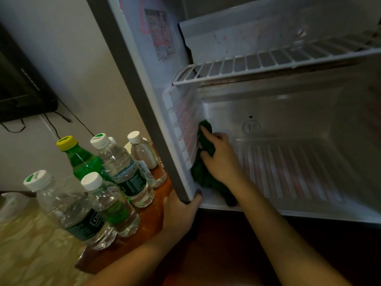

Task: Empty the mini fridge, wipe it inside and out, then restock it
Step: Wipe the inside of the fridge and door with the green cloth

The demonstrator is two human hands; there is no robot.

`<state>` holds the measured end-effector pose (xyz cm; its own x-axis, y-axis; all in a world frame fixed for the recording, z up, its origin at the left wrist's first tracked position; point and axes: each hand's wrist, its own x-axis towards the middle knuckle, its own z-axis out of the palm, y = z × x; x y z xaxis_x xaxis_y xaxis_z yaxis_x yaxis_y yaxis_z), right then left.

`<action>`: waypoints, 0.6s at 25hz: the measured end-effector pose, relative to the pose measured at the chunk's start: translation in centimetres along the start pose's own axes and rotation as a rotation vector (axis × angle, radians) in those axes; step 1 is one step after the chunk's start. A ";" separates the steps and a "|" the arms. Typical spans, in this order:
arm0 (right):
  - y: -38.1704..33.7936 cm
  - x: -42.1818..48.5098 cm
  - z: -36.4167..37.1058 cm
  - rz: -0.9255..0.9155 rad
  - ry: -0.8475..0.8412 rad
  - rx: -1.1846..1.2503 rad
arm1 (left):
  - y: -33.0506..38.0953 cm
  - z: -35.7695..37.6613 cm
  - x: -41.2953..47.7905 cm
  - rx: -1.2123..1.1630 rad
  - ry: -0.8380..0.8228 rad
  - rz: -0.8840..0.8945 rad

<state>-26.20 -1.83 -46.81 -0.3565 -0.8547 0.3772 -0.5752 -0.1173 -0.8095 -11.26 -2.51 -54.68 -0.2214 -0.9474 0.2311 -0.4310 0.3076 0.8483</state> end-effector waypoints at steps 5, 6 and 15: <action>0.4 0.9 -0.8 -0.057 -0.016 -0.309 | 0.2 0.0 -0.2 -0.057 0.013 -0.017; 0.2 -0.7 -0.9 -0.124 -0.007 -0.321 | 0.1 0.1 -0.1 -0.054 0.022 -0.003; 1.5 0.9 -2.2 -0.214 0.041 -0.292 | 0.6 0.0 -0.1 -0.057 0.027 -0.014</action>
<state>-29.03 -1.63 -46.72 -0.2311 -0.8044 0.5472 -0.8240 -0.1372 -0.5497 -11.51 -2.22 -54.21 -0.1920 -0.9539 0.2306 -0.3833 0.2892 0.8772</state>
